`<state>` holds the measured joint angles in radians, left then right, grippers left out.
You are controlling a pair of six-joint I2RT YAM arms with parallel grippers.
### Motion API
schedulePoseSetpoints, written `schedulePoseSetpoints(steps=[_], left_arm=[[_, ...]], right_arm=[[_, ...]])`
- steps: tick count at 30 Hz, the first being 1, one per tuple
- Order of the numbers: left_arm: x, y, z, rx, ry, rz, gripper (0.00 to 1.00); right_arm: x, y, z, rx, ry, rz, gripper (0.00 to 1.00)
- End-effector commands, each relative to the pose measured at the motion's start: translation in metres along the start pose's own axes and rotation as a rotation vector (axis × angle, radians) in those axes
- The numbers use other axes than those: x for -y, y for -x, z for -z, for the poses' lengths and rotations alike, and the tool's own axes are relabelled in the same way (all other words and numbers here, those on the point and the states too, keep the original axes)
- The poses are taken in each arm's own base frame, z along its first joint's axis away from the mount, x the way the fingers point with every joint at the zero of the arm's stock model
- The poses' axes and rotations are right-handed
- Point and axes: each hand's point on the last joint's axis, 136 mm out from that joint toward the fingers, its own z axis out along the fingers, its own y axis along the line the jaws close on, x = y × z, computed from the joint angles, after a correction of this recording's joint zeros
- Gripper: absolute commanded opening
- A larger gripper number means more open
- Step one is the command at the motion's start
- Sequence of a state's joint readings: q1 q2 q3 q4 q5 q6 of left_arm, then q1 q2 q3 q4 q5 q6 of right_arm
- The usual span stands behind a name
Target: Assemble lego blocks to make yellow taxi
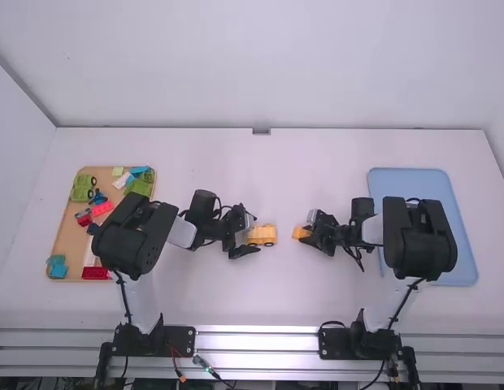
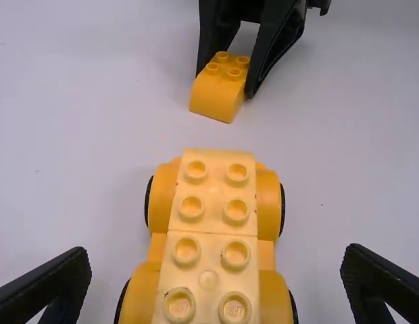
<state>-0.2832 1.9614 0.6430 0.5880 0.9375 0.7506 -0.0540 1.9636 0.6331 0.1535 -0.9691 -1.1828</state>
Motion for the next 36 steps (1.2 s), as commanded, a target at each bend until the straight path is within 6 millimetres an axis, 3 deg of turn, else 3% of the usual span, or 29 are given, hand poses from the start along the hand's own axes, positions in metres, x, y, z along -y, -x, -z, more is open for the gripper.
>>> schedulePoseSetpoints(steps=[1,15,17,20,31,36], left_arm=[[0.003,0.0,-0.002,0.007,-0.018,0.006,0.99],[0.0,-0.015,-0.015,0.027,-0.036,0.0,0.99],[0.001,-0.017,-0.017,0.025,-0.041,0.002,0.98],[-0.003,-0.02,-0.021,0.023,-0.044,0.004,0.82],[0.002,-0.024,-0.021,0.02,-0.049,-0.048,0.58],[0.005,-0.025,-0.02,0.026,-0.043,-0.059,0.57]], right_arm=[[0.003,0.001,-0.002,0.002,0.007,-0.037,0.23],[-0.019,0.076,-0.014,0.181,0.133,0.13,0.2],[-0.019,0.08,-0.016,0.183,0.141,0.132,0.2],[-0.025,0.092,-0.028,0.18,0.176,0.165,0.18],[-0.038,0.116,-0.051,0.168,0.238,0.228,0.14],[-0.039,0.115,-0.065,0.141,0.249,0.226,0.12]])
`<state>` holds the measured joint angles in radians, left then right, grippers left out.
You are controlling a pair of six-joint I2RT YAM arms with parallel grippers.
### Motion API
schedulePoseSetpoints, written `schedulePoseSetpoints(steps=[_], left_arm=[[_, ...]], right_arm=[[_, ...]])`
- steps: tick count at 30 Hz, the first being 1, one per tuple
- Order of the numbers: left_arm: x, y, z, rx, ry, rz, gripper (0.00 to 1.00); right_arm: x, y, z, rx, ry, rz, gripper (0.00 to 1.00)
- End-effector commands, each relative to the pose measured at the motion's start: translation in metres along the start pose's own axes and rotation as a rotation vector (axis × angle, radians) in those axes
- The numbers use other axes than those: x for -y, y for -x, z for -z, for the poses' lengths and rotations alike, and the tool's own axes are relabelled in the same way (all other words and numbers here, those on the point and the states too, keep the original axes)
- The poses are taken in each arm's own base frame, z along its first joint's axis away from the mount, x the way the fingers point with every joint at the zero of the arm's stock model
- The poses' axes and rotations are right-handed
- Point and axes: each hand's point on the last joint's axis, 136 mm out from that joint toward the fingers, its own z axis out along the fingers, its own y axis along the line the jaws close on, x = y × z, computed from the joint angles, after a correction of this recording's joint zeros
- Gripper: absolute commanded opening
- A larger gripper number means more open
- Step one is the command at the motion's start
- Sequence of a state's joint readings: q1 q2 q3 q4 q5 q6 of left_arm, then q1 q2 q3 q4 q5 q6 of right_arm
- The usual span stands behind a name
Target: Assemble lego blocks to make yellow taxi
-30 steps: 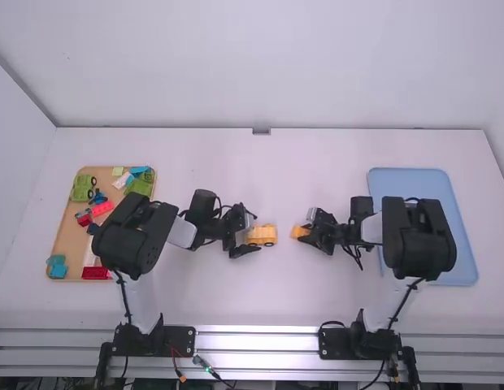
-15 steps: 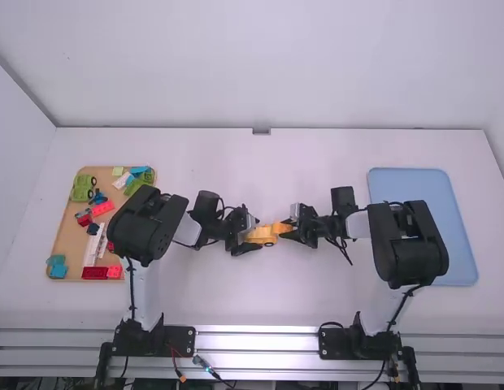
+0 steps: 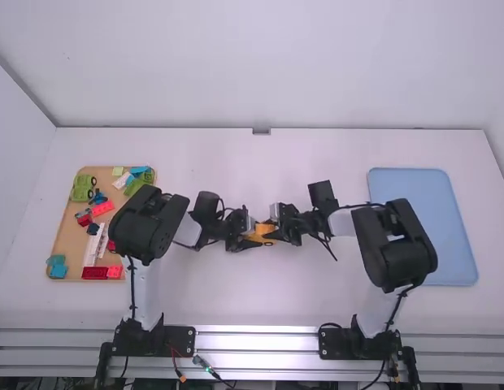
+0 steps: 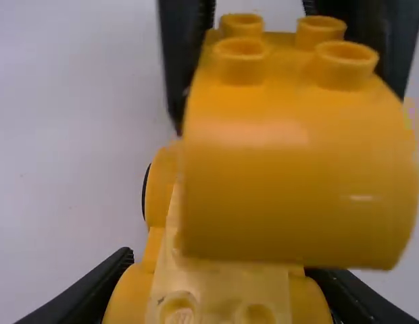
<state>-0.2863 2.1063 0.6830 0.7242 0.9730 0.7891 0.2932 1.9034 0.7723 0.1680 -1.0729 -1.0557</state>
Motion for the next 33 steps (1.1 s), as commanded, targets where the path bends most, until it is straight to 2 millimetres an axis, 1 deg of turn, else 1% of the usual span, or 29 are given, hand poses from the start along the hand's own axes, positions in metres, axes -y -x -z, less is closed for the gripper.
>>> schedulePoseSetpoints(steps=[1,4,8,14,16,20,25,33], left_arm=[[0.012,-0.009,-0.003,-0.009,-0.025,0.002,0.56],[0.011,-0.009,-0.001,-0.009,-0.021,0.005,0.54],[0.011,-0.009,-0.001,-0.009,-0.02,0.013,0.54],[0.01,-0.009,-0.002,-0.01,-0.016,0.011,0.54],[0.01,-0.009,-0.002,-0.009,-0.016,0.01,0.54],[0.007,-0.008,-0.002,-0.01,-0.016,0.019,0.55],[0.004,-0.007,-0.004,-0.015,-0.026,0.038,0.55],[0.004,-0.007,-0.004,-0.019,-0.029,0.041,0.53]], right_arm=[[0.009,0.004,-0.005,0.005,-0.002,0.003,0.12],[0.017,-0.002,-0.007,0.02,-0.002,-0.046,0.1],[0.014,-0.005,-0.008,0.06,0.031,-0.069,0.09],[0.01,-0.008,-0.007,0.05,0.044,-0.071,0.09],[0.01,-0.011,-0.008,0.036,0.04,-0.066,0.07],[0.005,-0.01,-0.015,0.025,0.057,-0.055,0.06],[0.003,-0.018,-0.026,-0.051,0.05,-0.04,0.02],[-0.004,-0.025,-0.037,-0.117,0.057,-0.028,0.0]])
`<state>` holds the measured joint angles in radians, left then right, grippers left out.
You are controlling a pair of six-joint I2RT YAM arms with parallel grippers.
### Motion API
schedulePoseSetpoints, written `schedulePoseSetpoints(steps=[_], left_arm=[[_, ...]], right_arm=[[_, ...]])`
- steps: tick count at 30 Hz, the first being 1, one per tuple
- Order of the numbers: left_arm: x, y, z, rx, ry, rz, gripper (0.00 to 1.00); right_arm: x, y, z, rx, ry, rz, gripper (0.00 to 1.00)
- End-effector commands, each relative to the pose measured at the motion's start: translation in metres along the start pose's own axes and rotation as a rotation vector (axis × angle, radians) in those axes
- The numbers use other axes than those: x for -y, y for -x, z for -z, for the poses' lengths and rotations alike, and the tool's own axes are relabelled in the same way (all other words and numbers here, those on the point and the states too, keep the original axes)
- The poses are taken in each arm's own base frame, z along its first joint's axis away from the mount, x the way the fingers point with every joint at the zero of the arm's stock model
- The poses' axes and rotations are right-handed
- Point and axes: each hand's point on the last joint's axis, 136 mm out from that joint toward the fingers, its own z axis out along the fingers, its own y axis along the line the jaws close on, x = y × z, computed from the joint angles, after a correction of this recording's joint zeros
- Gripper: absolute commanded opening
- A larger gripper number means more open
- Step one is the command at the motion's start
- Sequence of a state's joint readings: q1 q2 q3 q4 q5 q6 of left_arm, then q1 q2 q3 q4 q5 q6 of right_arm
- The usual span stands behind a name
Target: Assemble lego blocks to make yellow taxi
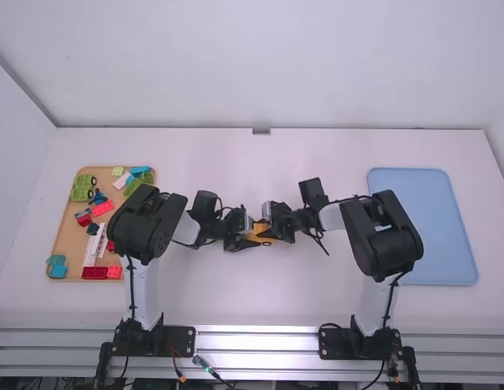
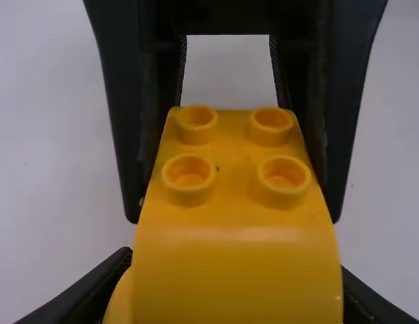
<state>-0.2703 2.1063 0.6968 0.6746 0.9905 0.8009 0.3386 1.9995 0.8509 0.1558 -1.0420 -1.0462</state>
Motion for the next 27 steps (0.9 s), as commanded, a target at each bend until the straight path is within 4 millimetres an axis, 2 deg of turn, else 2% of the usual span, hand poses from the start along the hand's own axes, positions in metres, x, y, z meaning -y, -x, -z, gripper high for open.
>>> schedulePoseSetpoints(steps=[1,8,15,18,19,21,22,27], left_arm=[[0.005,-0.005,-0.007,-0.016,-0.018,0.017,0.53],[0.005,-0.005,-0.007,-0.016,-0.018,0.018,0.52],[0.005,-0.005,-0.007,-0.017,-0.018,0.019,0.52],[0.005,-0.005,-0.007,-0.017,-0.018,0.018,0.45],[0.005,-0.005,-0.007,-0.017,-0.018,0.019,0.46],[0.005,-0.005,-0.007,-0.017,-0.018,0.019,0.45],[0.005,-0.005,-0.007,-0.017,-0.018,0.019,0.45],[0.005,-0.005,-0.007,-0.017,-0.018,0.018,0.45]], right_arm=[[-0.01,-0.017,-0.017,-0.103,0.007,-0.019,0.0],[-0.011,-0.033,-0.026,-0.21,-0.04,-0.029,0.0],[-0.007,-0.042,-0.025,-0.266,-0.073,-0.051,0.0],[-0.007,-0.042,-0.025,-0.266,-0.07,-0.052,0.0],[-0.007,-0.042,-0.024,-0.264,-0.073,-0.054,0.01],[-0.004,-0.041,-0.023,-0.254,-0.081,-0.064,0.16],[-0.003,-0.04,-0.023,-0.25,-0.084,-0.071,0.19],[0.001,-0.038,-0.02,-0.231,-0.099,-0.095,0.28]])
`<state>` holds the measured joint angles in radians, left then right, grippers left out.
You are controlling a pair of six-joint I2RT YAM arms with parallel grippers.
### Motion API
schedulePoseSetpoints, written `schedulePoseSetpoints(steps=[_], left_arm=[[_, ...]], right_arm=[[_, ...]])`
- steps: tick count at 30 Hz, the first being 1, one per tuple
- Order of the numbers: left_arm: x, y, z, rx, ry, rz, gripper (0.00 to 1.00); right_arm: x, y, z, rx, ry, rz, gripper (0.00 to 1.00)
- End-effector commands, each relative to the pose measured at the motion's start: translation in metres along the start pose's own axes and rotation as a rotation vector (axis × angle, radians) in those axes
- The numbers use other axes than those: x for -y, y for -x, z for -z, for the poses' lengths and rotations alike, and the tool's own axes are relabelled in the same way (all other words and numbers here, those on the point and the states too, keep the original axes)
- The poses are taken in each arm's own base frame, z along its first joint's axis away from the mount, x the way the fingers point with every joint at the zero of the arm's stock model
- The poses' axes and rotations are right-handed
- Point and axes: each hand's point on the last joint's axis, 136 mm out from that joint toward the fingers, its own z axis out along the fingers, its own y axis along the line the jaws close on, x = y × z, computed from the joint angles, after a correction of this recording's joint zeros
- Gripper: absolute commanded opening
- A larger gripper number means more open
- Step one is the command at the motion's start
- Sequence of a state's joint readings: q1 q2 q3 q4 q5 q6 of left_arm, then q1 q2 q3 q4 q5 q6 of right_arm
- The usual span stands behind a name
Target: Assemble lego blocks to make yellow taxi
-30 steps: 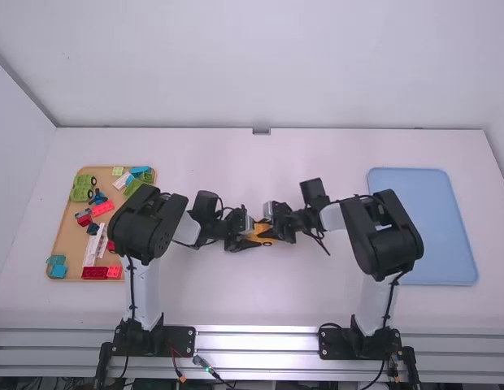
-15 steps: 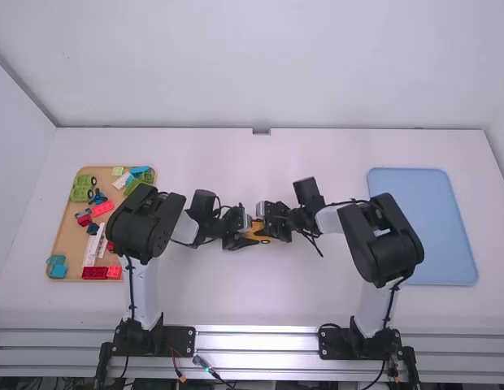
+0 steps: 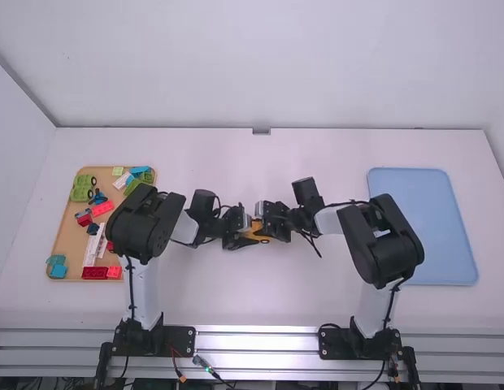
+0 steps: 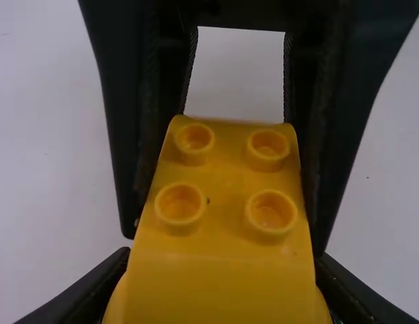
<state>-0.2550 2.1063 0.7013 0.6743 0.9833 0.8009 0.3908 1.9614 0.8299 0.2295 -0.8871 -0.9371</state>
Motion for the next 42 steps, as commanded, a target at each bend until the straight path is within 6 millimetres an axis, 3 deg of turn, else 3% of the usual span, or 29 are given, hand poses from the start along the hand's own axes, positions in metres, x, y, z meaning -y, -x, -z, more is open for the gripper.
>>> schedulePoseSetpoints(steps=[1,7,14,29,34,41,42], left_arm=[[0.012,-0.003,-0.011,-0.014,-0.038,0.016,0.45],[0.011,-0.004,-0.01,-0.015,-0.035,0.017,0.45],[0.011,-0.004,-0.01,-0.016,-0.035,0.018,0.44],[0.014,-0.007,-0.01,-0.026,-0.045,0.019,0.43],[0.011,-0.009,-0.01,-0.04,-0.031,0.024,0.44],[0.011,-0.009,-0.01,-0.042,-0.029,0.029,0.45],[0.01,-0.009,-0.01,-0.041,-0.028,0.027,0.49]], right_arm=[[-0.01,-0.035,-0.015,-0.128,-0.009,-0.074,0.3],[-0.009,-0.032,-0.015,-0.119,-0.009,-0.066,0.39],[-0.006,-0.024,-0.011,-0.063,0.0,-0.068,0.39],[0.0,-0.012,0.023,0.13,0.038,-0.069,0.43],[0.001,-0.013,0.026,0.13,0.033,-0.069,0.47],[-0.003,-0.011,0.049,0.107,0.022,-0.033,0.49],[-0.003,-0.013,0.053,0.089,0.016,-0.03,0.5]])
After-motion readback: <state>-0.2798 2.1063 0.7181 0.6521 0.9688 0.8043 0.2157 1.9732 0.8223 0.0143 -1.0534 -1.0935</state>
